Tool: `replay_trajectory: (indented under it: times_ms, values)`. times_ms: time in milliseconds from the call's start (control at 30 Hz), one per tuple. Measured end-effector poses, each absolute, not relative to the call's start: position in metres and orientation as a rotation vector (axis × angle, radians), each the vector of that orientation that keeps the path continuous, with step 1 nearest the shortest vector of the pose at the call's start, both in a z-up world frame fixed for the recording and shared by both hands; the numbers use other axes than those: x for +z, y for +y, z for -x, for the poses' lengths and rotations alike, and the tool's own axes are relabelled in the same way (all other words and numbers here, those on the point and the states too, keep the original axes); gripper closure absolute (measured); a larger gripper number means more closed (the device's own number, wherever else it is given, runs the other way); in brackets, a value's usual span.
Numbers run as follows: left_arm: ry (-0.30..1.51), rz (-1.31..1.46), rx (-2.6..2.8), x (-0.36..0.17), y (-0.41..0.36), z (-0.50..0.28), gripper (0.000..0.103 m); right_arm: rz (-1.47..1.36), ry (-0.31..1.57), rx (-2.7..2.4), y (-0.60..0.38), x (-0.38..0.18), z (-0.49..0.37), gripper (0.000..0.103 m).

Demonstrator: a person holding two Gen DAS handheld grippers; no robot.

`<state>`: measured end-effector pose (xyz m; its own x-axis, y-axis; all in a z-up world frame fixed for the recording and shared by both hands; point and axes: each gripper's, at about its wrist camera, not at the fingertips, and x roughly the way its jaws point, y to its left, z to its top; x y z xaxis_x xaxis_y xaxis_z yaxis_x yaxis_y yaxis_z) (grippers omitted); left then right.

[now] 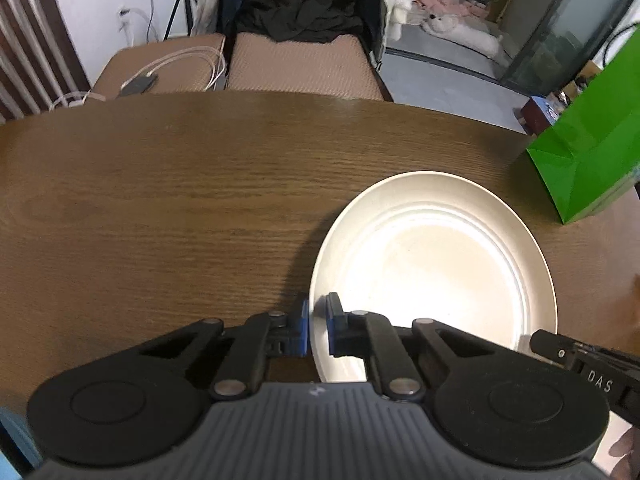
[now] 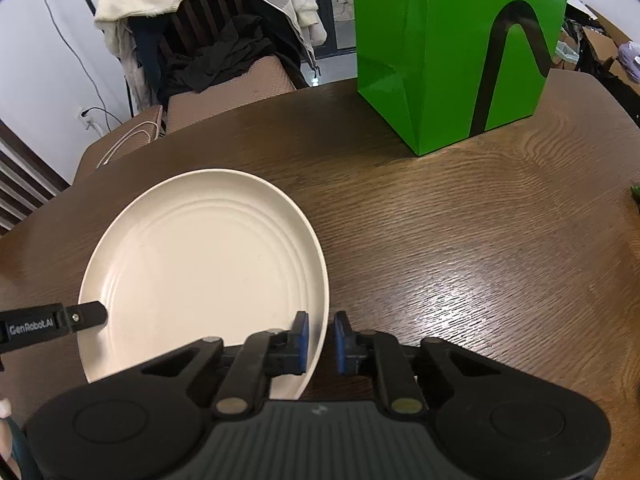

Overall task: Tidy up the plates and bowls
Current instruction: 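Lift the cream plate off the table with both grippers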

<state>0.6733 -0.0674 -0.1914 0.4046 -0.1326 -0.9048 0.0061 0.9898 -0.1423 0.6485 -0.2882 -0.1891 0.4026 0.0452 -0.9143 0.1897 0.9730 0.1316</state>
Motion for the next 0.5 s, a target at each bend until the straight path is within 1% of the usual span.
replay_trajectory:
  times_ms: [500]
  values:
    - [1.081, 0.077, -0.099, -0.1829, -0.0737, -0.6702, 0.097, -0.177, 1.1, -0.105, -0.279, -0.1808, -0.6421, 0.096]
